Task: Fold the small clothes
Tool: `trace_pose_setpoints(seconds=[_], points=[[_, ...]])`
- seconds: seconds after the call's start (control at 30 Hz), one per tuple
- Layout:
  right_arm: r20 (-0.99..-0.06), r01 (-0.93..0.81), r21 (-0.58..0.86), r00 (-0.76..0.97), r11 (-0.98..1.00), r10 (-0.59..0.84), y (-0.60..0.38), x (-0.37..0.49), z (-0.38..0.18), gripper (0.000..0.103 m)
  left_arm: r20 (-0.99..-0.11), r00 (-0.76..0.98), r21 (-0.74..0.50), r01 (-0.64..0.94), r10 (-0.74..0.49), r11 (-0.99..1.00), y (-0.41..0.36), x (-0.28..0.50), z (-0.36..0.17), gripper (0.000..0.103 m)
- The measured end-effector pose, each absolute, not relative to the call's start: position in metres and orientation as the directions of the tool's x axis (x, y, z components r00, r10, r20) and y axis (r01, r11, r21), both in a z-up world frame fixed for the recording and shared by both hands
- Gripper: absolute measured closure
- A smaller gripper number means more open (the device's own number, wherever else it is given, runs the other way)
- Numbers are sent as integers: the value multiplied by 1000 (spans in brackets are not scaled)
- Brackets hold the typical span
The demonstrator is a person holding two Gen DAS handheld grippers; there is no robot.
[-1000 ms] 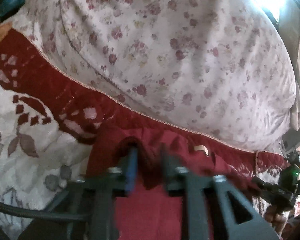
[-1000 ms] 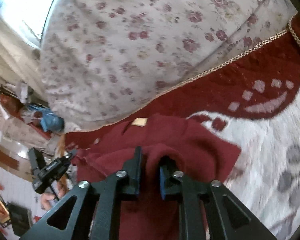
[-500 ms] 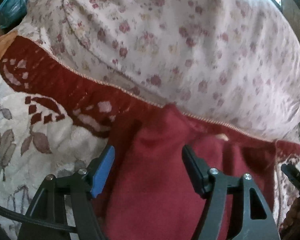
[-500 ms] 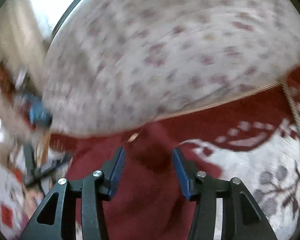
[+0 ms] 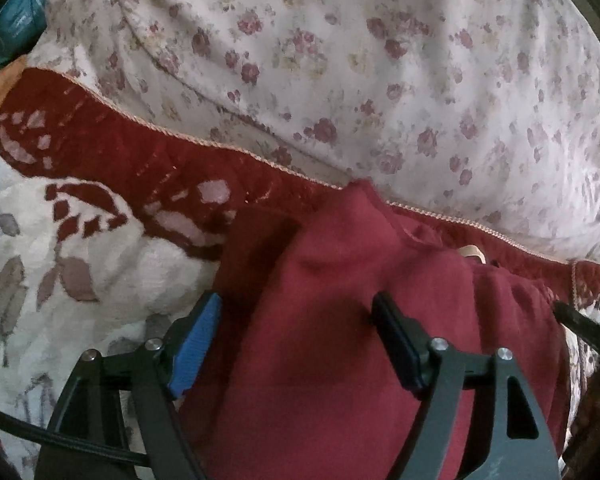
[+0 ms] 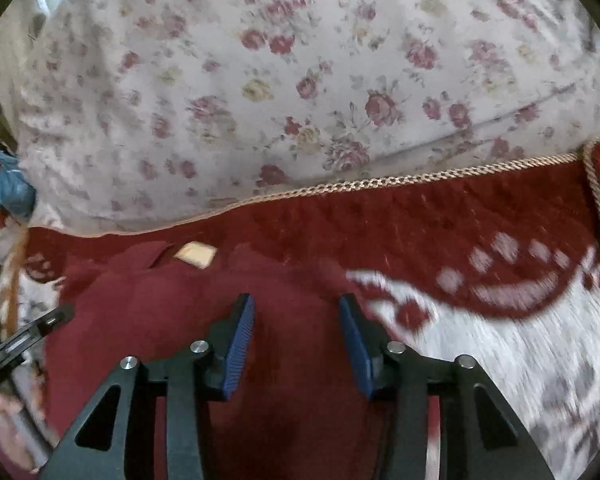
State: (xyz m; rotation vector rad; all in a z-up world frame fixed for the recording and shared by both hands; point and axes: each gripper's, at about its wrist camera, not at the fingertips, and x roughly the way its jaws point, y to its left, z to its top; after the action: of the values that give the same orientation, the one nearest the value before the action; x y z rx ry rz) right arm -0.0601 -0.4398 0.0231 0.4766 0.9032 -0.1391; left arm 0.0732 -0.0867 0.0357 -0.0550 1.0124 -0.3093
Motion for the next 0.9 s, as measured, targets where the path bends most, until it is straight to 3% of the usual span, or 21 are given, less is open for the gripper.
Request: trace_pose_setpoints(seconds=[0.23, 0.43, 0.5, 0.53, 0.73, 0.9], points=[[-739, 179, 331, 660, 927, 137, -403, -178, 63, 49, -802, 525, -183, 239, -286, 954, -71, 50, 58, 25], [-765, 119, 349, 610, 929, 209, -370, -210, 32, 49, -795, 535, -188, 231, -286, 955, -61, 26, 66, 25], [-767, 102, 321, 611, 942, 195, -363, -208, 25, 67, -801, 527, -189, 226, -283, 956, -57, 16, 67, 25], [-771, 93, 288, 613, 953, 173, -359, -205, 23, 89, -805, 523, -188, 224, -281, 956, -54, 13, 67, 25], [-754, 79, 306, 629, 949, 191, -370, -229, 45, 96, -816, 526, -128, 239, -239, 963, -37, -24, 70, 24], [-803, 116, 303, 566, 946, 188, -369, -243, 18, 96, -838, 493, -152, 203, -235, 967, -25, -29, 49, 24]])
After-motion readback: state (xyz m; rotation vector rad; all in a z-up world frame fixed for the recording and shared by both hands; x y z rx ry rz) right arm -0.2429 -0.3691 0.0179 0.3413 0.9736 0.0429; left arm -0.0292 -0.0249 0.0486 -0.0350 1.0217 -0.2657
